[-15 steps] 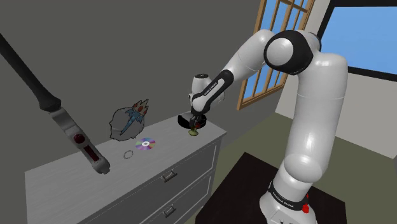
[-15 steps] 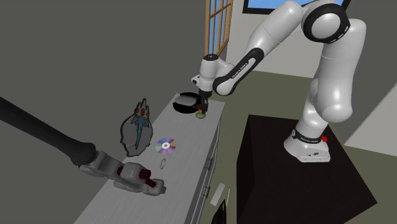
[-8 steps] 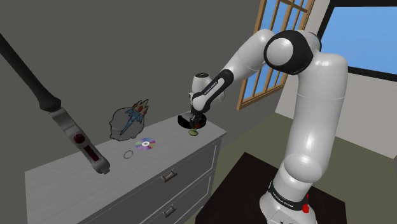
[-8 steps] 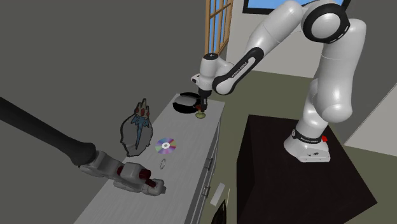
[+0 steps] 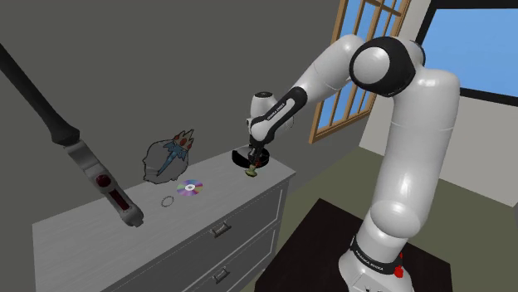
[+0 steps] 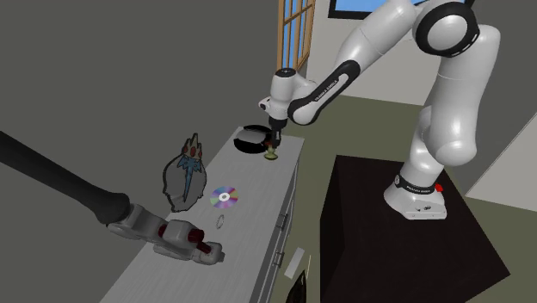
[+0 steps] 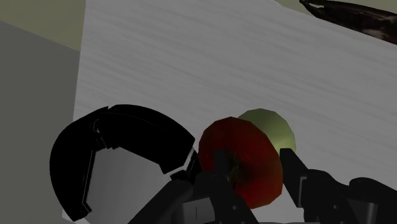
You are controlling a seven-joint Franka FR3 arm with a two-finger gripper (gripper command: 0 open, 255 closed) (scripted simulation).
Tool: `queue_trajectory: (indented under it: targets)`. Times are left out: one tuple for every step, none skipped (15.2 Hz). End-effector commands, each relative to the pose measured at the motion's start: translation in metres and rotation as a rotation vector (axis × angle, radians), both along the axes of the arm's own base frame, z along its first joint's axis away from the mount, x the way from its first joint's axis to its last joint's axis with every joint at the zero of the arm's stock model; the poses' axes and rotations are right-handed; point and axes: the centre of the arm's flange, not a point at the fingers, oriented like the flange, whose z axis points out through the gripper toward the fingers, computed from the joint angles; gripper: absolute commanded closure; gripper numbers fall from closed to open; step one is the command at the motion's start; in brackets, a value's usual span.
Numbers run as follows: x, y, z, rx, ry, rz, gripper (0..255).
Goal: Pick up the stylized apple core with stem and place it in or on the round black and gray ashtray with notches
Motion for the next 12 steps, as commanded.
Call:
queue_trajectory:
  targets:
    - [-0.001, 0.000, 0.009, 0.001, 0.003, 0.001, 255]
    - [-0.001, 0.000, 0.014, 0.001, 0.003, 0.001, 255]
    - [-0.001, 0.000, 0.019, 0.001, 0.003, 0.001, 255]
    - [-0.001, 0.000, 0.024, 0.001, 0.003, 0.001, 255]
    - [-0.001, 0.000, 0.030, 0.001, 0.003, 0.001, 255]
    - [-0.001, 0.000, 0.035, 0.001, 0.003, 0.001, 255]
    - [-0.001, 0.000, 0.040, 0.001, 0.003, 0.001, 255]
    - [-0.001, 0.000, 0.045, 0.001, 0.003, 0.001, 255]
    - [-0.001, 0.000, 0.051, 0.001, 0.003, 0.001, 255]
    - [-0.001, 0.000, 0.056, 0.001, 0.003, 0.001, 255]
    - [-0.001, 0.000, 0.061, 0.001, 0.003, 0.001, 255]
    - [-0.001, 0.000, 0.067, 0.001, 0.003, 0.001, 255]
